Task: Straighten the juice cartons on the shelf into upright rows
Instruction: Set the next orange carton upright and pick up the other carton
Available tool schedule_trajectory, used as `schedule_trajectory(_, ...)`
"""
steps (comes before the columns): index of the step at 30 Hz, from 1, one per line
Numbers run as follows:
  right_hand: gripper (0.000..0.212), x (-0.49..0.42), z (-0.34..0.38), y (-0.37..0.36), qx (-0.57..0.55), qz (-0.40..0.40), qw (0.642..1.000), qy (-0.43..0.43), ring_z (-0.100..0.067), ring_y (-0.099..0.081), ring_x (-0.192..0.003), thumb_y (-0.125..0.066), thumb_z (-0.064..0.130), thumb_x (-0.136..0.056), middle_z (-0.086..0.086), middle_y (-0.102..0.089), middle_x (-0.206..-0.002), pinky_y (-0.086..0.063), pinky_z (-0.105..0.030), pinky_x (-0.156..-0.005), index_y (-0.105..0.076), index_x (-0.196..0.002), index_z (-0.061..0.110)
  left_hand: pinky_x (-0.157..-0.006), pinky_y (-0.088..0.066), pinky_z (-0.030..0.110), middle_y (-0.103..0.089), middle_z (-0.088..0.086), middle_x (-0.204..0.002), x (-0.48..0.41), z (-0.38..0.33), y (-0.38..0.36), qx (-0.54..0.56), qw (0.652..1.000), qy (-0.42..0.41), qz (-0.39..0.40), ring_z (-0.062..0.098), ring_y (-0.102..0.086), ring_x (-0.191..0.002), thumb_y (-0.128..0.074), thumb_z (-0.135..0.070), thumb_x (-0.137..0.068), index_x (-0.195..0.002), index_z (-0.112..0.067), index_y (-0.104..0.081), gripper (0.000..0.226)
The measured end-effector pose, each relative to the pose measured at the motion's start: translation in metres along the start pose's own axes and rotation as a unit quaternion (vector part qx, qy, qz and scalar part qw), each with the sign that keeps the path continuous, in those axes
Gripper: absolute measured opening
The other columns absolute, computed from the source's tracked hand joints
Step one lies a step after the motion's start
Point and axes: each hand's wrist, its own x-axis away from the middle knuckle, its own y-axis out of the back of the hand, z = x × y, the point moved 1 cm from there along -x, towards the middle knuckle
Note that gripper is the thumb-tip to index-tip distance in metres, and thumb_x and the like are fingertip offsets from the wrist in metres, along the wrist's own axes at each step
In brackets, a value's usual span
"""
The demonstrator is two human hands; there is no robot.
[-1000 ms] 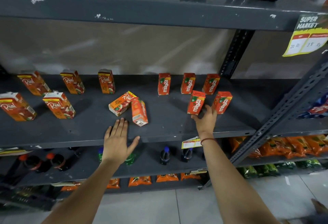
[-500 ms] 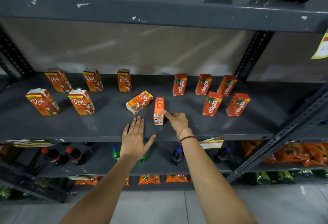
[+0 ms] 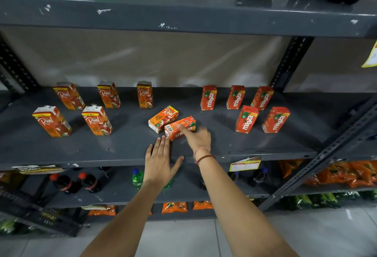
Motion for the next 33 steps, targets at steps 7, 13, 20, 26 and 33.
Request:
schedule_trajectory(7,0.062,-0.045,-0.009,0.038,-0.085,0.236,0.964,0.089,-0.022,-0.033,-0.138,-0.058,0.024,-0.090,-0.006,-0.031,-0.152,-0.030,-0.041,-0.114,-0.027,-0.144,0.023,-0.115,-0.013,0.042,-0.026,0.010,-0.154,0.001,0.000,0.001,-0.005,1.000,-0.001,0.002,0.022,-0.018,-0.143,-0.004,-0.070,-0.084,-0.147,-0.007,-0.014,0.089)
schedule_trajectory(13,0.054,-0.060,0.006,0.042,-0.004,0.333,0.937,0.102,-0.021,-0.035,-0.136,-0.051,0.018,-0.093,-0.009,-0.040,-0.147,-0.033,-0.035,-0.110,-0.031,-0.143,0.020,-0.114,-0.015,0.041,-0.030,0.010,-0.152,0.000,0.000,0.000,-0.005,1.000,-0.002,0.000,0.023,-0.022,-0.142,-0.010,-0.068,-0.086,-0.146,-0.008,-0.017,0.086)
schedule_trajectory(20,0.049,-0.066,0.002,0.034,0.005,0.297,0.951,0.088,-0.022,-0.051,-0.123,-0.053,0.040,-0.090,-0.009,-0.059,-0.129,-0.037,-0.036,-0.109,-0.049,-0.130,0.012,-0.114,-0.018,0.041,-0.033,0.009,-0.151,0.001,0.002,0.000,0.003,1.000,0.002,-0.007,0.022,-0.026,-0.140,-0.015,-0.068,-0.087,-0.146,-0.009,-0.019,0.084)
schedule_trajectory(26,0.030,-0.065,0.006,0.037,-0.052,0.303,0.951,0.026,-0.016,-0.061,-0.100,-0.049,0.045,-0.090,-0.001,-0.066,-0.102,-0.054,-0.023,-0.074,-0.056,-0.100,0.018,-0.114,-0.015,0.042,-0.028,0.009,-0.153,0.000,0.001,-0.001,-0.007,1.000,-0.004,-0.001,0.022,-0.021,-0.142,-0.007,-0.069,-0.085,-0.146,-0.013,-0.020,0.084)
schedule_trajectory(33,0.037,-0.062,0.008,0.048,-0.129,0.337,0.933,0.008,-0.021,-0.057,-0.108,-0.055,0.021,-0.091,-0.012,-0.058,-0.116,-0.055,-0.024,-0.079,-0.050,-0.121,0.000,-0.115,-0.012,0.042,-0.024,0.008,-0.155,0.000,0.001,0.000,-0.015,1.000,-0.005,0.007,0.022,-0.016,-0.143,-0.002,-0.069,-0.083,-0.146,-0.014,-0.020,0.086)
